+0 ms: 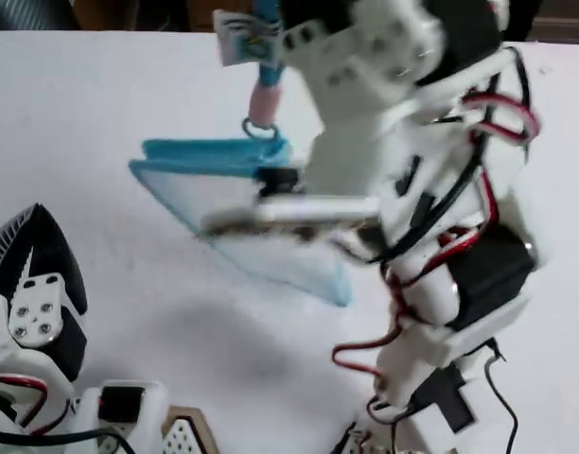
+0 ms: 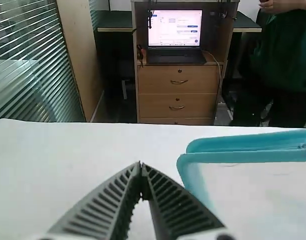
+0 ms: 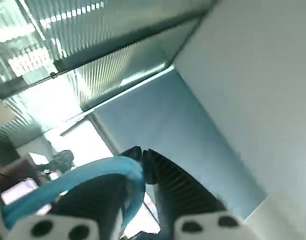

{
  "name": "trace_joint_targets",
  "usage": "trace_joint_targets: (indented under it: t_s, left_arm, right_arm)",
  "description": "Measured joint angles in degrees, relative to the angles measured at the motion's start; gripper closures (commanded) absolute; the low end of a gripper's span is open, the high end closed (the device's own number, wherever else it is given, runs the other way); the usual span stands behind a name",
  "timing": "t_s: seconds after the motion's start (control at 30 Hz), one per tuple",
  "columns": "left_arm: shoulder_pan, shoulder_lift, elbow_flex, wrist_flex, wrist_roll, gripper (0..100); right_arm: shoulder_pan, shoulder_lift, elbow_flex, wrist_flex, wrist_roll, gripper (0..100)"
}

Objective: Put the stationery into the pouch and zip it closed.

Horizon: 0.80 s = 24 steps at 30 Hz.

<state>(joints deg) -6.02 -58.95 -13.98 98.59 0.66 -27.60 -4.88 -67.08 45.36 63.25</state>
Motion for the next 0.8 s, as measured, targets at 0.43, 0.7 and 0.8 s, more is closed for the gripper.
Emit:
trace_joint_targets:
  t_s: [0.43,0.7,0.8]
  left_arm:
    - [0.0,-0.09,0.0,0.0,0.0,98]
    - [0.0,-0.79,0.0,0.0,0.0,98]
    - [0.0,-0.79,0.0,0.0,0.0,98]
  right_arm:
    - [1.14,1.93,0.0,9.85,13.01,98.1]
    - [2.46,3.34,0.09,-0.97,24.18,98.1]
    - [2.46,3.52,0.26,-0.7,20.48,98.2]
